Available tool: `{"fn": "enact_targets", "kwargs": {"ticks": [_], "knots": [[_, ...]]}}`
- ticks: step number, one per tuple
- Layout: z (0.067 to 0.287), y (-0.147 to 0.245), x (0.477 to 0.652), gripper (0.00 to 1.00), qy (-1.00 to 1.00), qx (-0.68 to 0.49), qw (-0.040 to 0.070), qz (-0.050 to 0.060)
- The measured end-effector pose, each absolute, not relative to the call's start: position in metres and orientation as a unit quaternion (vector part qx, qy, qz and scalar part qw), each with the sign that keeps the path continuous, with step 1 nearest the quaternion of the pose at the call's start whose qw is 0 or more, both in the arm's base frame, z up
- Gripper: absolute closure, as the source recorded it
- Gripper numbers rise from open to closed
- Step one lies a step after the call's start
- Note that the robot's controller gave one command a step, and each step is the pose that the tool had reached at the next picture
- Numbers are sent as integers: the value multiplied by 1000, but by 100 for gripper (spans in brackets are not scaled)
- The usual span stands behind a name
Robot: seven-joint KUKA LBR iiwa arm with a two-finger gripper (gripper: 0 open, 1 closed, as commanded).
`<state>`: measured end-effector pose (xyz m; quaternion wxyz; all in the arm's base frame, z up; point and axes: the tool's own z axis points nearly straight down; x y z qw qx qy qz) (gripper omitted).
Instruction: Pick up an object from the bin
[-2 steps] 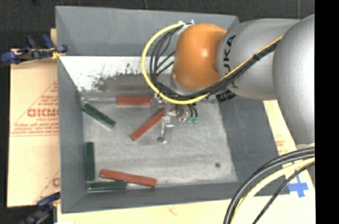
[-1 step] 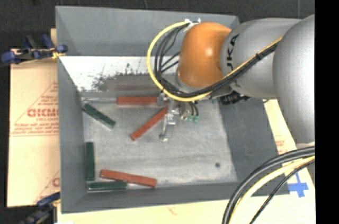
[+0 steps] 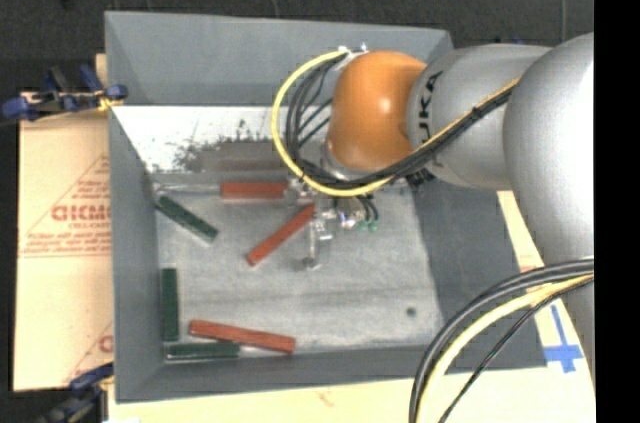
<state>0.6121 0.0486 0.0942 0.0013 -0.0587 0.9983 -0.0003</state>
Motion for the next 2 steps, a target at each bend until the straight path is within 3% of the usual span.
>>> {"fn": "enact_targets", "kwargs": {"ticks": [1, 2], "knots": [[74, 51, 591, 100, 998, 58, 6, 1], [74, 51, 591, 100, 998, 58, 6, 1]]}}
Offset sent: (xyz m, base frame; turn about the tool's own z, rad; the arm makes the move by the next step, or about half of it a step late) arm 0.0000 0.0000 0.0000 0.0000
